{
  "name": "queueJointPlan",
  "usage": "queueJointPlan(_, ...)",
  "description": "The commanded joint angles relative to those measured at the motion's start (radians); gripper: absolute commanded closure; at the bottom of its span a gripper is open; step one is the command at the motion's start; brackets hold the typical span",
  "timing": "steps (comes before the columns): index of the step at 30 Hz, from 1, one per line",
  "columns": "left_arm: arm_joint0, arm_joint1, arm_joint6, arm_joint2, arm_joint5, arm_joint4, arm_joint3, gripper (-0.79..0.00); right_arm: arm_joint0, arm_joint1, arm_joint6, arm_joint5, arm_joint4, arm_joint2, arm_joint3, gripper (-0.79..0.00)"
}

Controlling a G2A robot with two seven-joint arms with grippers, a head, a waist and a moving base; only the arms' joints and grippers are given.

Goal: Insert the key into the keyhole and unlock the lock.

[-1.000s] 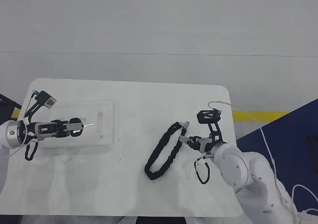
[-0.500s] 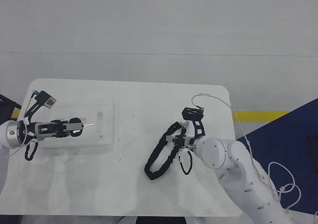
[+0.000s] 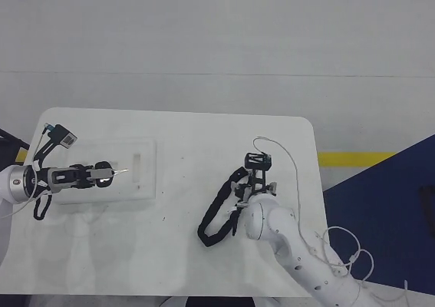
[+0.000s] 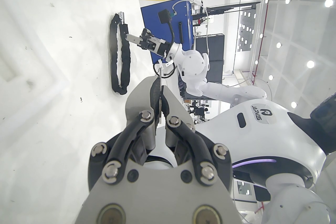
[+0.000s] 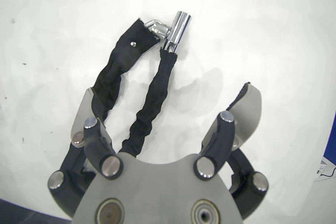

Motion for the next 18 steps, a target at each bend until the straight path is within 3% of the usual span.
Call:
queueJointPlan(1, 0.000, 0.000, 0.000, 0.000, 0.000, 0.000, 0.000, 0.000, 0.005, -0.015, 0.001, -0.001, -0.016, -0.005, 0.026, -0.634)
queueJointPlan(6, 0.000, 0.000, 0.000, 0.000, 0.000, 0.000, 0.000, 0.000, 0.011, -0.048, 0.011, -0.010, -0.066, 0.002, 0.078, -0.443)
queueJointPlan(8, 0.000, 0.000, 0.000, 0.000, 0.000, 0.000, 0.000, 0.000, 0.012, -0.061, 0.024, -0.024, -0.106, -0.001, 0.092, -0.483)
queueJointPlan(12, 0.000, 0.000, 0.000, 0.000, 0.000, 0.000, 0.000, 0.000, 0.000, -0.087, 0.058, -0.057, -0.166, 0.020, 0.115, -0.391)
queueJointPlan(18, 0.000, 0.000, 0.000, 0.000, 0.000, 0.000, 0.000, 0.000, -0.040, -0.127, 0.107, -0.107, -0.265, 0.074, 0.101, -0.372)
